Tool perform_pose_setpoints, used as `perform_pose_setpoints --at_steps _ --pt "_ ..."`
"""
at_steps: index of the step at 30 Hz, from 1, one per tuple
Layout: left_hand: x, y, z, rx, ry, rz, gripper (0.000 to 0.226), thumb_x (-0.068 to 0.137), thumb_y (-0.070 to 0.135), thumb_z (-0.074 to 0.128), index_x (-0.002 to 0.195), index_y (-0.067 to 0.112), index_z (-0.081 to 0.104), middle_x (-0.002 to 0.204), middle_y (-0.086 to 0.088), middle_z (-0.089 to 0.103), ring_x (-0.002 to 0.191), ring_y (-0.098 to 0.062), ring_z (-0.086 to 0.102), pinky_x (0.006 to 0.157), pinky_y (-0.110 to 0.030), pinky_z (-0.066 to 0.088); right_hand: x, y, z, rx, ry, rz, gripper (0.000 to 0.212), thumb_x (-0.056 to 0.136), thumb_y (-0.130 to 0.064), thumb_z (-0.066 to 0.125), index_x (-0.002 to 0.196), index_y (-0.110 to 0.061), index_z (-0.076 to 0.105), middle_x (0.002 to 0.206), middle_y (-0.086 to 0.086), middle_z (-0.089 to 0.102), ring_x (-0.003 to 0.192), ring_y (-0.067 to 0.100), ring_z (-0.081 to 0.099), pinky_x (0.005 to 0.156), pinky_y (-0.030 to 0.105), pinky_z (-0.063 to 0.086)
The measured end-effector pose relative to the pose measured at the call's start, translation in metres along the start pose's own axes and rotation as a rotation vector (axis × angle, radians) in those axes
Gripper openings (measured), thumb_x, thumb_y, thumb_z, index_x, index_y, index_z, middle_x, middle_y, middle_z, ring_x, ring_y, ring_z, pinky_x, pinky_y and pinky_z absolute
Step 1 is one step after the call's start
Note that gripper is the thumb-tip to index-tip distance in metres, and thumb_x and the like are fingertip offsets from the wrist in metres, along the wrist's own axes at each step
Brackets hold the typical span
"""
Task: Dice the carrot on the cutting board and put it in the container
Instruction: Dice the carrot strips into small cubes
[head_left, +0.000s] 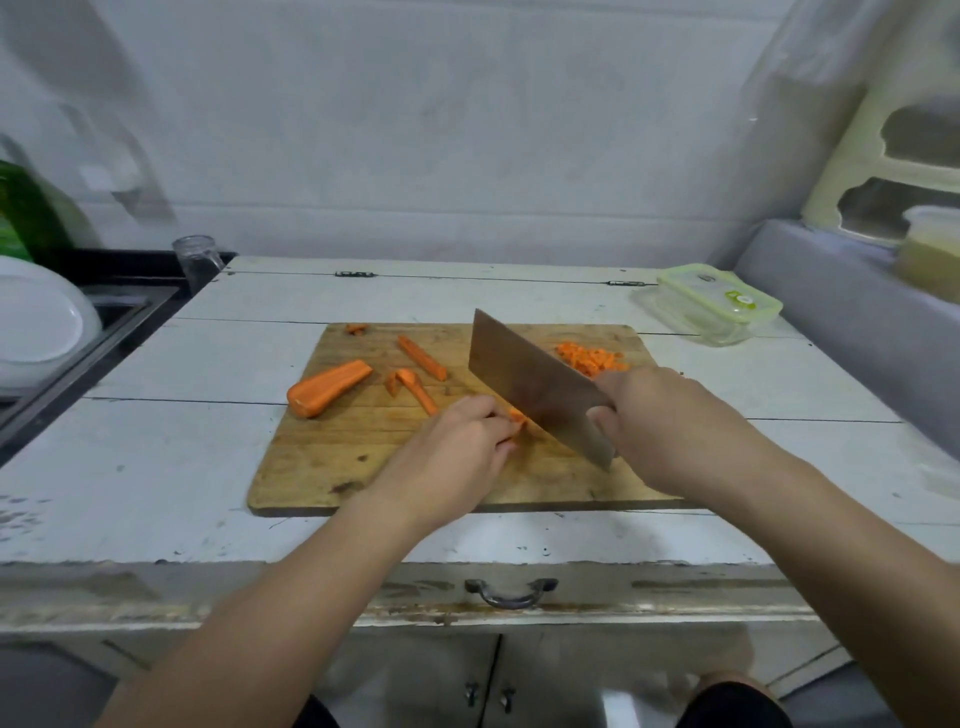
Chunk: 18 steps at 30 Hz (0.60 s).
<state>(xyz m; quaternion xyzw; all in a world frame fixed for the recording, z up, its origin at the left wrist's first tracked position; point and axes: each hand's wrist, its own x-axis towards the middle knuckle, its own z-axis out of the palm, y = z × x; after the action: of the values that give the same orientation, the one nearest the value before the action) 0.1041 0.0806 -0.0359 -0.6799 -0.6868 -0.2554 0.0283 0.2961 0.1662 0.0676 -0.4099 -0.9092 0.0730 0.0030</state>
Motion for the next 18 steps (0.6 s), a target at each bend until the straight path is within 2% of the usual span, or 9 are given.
perform_pose_setpoints --at_steps 5,8,10,14,16,18 --pt "0.001 -0.002 0.000 -0.011 0.000 -0.004 0.029 0.104 0.026 0.057 0.127 0.017 0.072 0.124 0.006 0.062 0.116 -0.012 0.054 0.101 -0.034 0.050 -0.002 -0.004 0.001 -0.080 -0.015 -0.018 0.017 0.105 -0.031 0.042 0.089 -0.027 0.042 0.081 -0.001 0.047 0.079 0.026 0.050 0.066 0.036 0.042" --pt "0.002 -0.005 0.002 -0.010 -0.006 -0.005 0.028 0.103 0.025 0.058 0.125 0.017 0.073 0.121 0.005 0.063 0.114 -0.014 0.055 0.099 -0.037 0.051 0.002 -0.009 0.007 -0.131 -0.017 -0.031 0.012 0.106 -0.032 0.042 0.098 -0.024 0.046 0.085 0.001 0.053 0.081 0.026 0.057 0.072 0.039 0.052" --pt "0.002 -0.004 0.003 -0.003 -0.001 -0.012 0.028 0.102 0.025 0.058 0.125 0.016 0.073 0.121 0.004 0.063 0.115 -0.015 0.056 0.100 -0.038 0.051 0.009 -0.010 0.010 -0.134 0.000 -0.040 0.012 0.105 -0.033 0.043 0.096 -0.025 0.044 0.087 0.001 0.054 0.084 0.028 0.059 0.076 0.042 0.054" --pt "-0.002 0.001 0.001 0.029 0.019 -0.010 0.033 0.103 0.028 0.057 0.132 0.018 0.068 0.125 0.005 0.066 0.118 -0.013 0.051 0.103 -0.034 0.048 0.021 -0.002 0.006 -0.045 -0.008 0.017 0.013 0.105 -0.033 0.044 0.101 -0.024 0.052 0.092 0.004 0.055 0.082 0.026 0.051 0.069 0.037 0.043" --pt "-0.003 0.001 0.002 0.030 0.027 -0.012 0.033 0.103 0.028 0.058 0.133 0.018 0.068 0.127 0.004 0.068 0.118 -0.013 0.052 0.102 -0.035 0.049 0.023 0.005 0.003 -0.048 0.027 0.056 0.012 0.104 -0.032 0.045 0.102 -0.024 0.054 0.084 0.001 0.051 0.080 0.027 0.049 0.068 0.036 0.041" --pt "-0.003 0.001 0.002 0.022 0.029 -0.026 0.031 0.103 0.026 0.059 0.131 0.017 0.070 0.126 0.003 0.069 0.118 -0.014 0.053 0.101 -0.037 0.050 0.021 0.011 0.001 -0.027 0.041 0.094 0.013 0.103 -0.031 0.046 0.093 -0.024 0.050 0.079 -0.001 0.050 0.075 0.027 0.050 0.063 0.034 0.036"
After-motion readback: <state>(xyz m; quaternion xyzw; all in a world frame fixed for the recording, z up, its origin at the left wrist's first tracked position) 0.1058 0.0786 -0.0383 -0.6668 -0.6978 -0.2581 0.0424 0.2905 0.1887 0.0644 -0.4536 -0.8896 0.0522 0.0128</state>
